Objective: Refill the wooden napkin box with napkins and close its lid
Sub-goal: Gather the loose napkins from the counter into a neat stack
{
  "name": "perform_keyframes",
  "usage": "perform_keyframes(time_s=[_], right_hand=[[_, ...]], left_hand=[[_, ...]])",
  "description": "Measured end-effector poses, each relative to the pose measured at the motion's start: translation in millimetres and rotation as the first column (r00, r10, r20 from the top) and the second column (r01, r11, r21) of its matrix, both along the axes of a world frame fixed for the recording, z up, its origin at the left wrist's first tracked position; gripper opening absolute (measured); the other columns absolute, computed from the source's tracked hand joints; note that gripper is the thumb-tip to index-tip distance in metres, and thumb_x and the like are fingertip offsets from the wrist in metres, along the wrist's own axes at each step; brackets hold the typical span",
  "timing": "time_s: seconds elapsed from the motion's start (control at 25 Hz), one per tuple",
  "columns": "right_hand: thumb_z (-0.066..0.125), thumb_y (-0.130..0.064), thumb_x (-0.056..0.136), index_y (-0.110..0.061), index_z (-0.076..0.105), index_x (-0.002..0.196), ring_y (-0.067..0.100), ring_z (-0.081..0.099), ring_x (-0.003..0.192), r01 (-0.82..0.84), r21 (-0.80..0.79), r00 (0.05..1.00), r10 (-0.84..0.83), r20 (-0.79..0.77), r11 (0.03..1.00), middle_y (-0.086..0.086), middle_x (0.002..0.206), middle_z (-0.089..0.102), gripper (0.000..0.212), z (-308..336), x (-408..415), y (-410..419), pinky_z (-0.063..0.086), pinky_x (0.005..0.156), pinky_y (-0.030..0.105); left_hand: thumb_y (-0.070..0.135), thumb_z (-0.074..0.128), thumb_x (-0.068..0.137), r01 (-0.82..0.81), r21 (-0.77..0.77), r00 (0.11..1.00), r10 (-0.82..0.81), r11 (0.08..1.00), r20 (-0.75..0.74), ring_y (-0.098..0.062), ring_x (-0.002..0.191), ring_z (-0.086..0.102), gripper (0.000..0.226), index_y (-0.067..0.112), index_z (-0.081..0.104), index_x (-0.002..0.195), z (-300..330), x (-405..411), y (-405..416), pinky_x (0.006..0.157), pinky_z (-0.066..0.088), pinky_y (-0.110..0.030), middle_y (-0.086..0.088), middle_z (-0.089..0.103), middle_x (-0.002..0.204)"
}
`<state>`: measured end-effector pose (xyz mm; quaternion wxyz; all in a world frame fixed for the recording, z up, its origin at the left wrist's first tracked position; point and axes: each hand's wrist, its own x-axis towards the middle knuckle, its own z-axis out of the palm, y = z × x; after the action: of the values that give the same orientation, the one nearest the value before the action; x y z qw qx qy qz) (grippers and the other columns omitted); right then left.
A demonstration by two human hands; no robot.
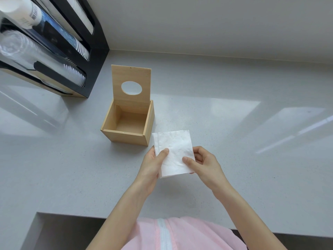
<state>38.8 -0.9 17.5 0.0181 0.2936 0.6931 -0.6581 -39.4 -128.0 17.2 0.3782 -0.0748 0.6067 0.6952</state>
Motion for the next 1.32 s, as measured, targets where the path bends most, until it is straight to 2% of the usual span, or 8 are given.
perform_keyframes(time_s=[0.16,0.32,0.44,0.56,0.72,0.84,0.96,1.32], right_hand=[[0.061,-0.009,0.086,-0.021,0.061,0.088,-0.007,0.063,0.061,-0.061,0.028,0.998,0.061,0.003,0.998,-0.008,0.083,0.07,0.012,-1.5,-1.9,-2.3,0.047,0.05,0.008],[0.062,-0.019,0.086,-0.024,0.059,0.094,0.004,0.064,0.078,-0.053,0.12,0.997,0.046,0.058,0.991,-0.006,0.094,0.069,0.011,-4.1,-1.7,-5.2,0.049,0.063,0.013],[0.065,-0.032,0.083,-0.026,0.052,0.11,-0.002,0.056,0.084,-0.002,0.218,0.995,-0.019,0.093,0.976,-0.012,0.102,0.058,0.031,-5.1,-0.7,-7.5,0.041,0.064,0.011],[0.066,-0.04,0.08,-0.027,0.042,0.126,0.003,0.056,0.097,-0.05,0.093,0.986,0.034,0.163,0.994,-0.01,0.114,0.054,0.053,-4.0,-2.2,-9.7,0.043,0.07,0.013],[0.064,-0.032,0.083,-0.027,0.053,0.111,-0.005,0.064,0.089,-0.093,-0.026,0.989,0.096,0.111,0.995,-0.018,0.101,0.065,0.03,-3.4,-4.9,-16.9,0.052,0.079,0.019],[0.061,-0.024,0.085,-0.029,0.06,0.093,0.005,0.067,0.084,-0.129,0.054,0.991,0.127,0.053,0.99,-0.011,0.093,0.07,0.009,0.8,-10.5,-24.2,0.053,0.075,0.023],[0.057,-0.023,0.086,-0.017,0.06,0.095,0.018,0.065,0.084,-0.202,0.195,0.979,0.194,0.057,0.96,0.003,0.093,0.07,0.012,4.5,-16.2,-32.4,0.052,0.074,0.032],[0.048,-0.032,0.093,-0.033,0.047,0.089,-0.005,0.053,0.078,-0.237,0.378,0.969,0.246,0.026,0.895,-0.013,0.088,0.057,0.004,3.4,-38.2,-72.6,0.039,0.059,0.009]], left_hand=[[0.01,0.045,0.094,0.021,0.034,1.0,-0.021,0.999,-0.005,-0.024,0.099,0.063,0.026,0.009,0.053,0.118,0.1,1.9,-1.7,0.08,0.052,-0.03,-0.013,0.063,0.118],[0.01,0.047,0.093,0.014,0.027,1.0,-0.014,1.0,0.0,-0.024,0.096,0.064,0.02,0.013,0.055,0.111,-0.9,2.6,-5.1,0.078,0.053,-0.031,-0.012,0.065,0.114],[0.01,0.048,0.092,-0.002,0.049,1.0,0.002,0.999,-0.004,-0.022,0.093,0.066,0.022,0.012,0.055,0.113,-1.5,2.3,-8.8,0.076,0.055,-0.029,-0.011,0.066,0.111],[0.011,0.047,0.093,-0.014,0.1,1.0,0.015,0.995,-0.01,-0.024,0.095,0.066,0.026,0.008,0.054,0.118,-0.7,0.7,-13.7,0.081,0.053,-0.035,-0.012,0.066,0.112],[0.012,0.047,0.093,-0.003,0.165,0.999,0.011,0.986,-0.051,-0.019,0.091,0.069,0.021,0.014,0.058,0.111,2.2,-3.9,-21.8,0.073,0.058,-0.029,-0.006,0.07,0.104],[0.014,0.05,0.091,0.016,0.163,0.996,-0.001,0.987,-0.094,-0.016,0.088,0.071,0.018,0.019,0.061,0.104,5.2,-8.5,-30.0,0.07,0.059,-0.026,0.001,0.074,0.095],[0.017,0.052,0.09,0.065,0.114,0.989,-0.049,0.991,-0.141,-0.021,0.093,0.07,0.022,0.016,0.06,0.11,8.8,-15.6,-41.7,0.074,0.057,-0.028,-0.004,0.073,0.103],[0.017,0.05,0.092,0.113,0.03,0.978,-0.105,0.993,-0.181,-0.023,0.101,0.066,0.028,0.012,0.055,0.118,9.6,-36.2,-76.1,0.083,0.054,-0.033,-0.008,0.068,0.113]])
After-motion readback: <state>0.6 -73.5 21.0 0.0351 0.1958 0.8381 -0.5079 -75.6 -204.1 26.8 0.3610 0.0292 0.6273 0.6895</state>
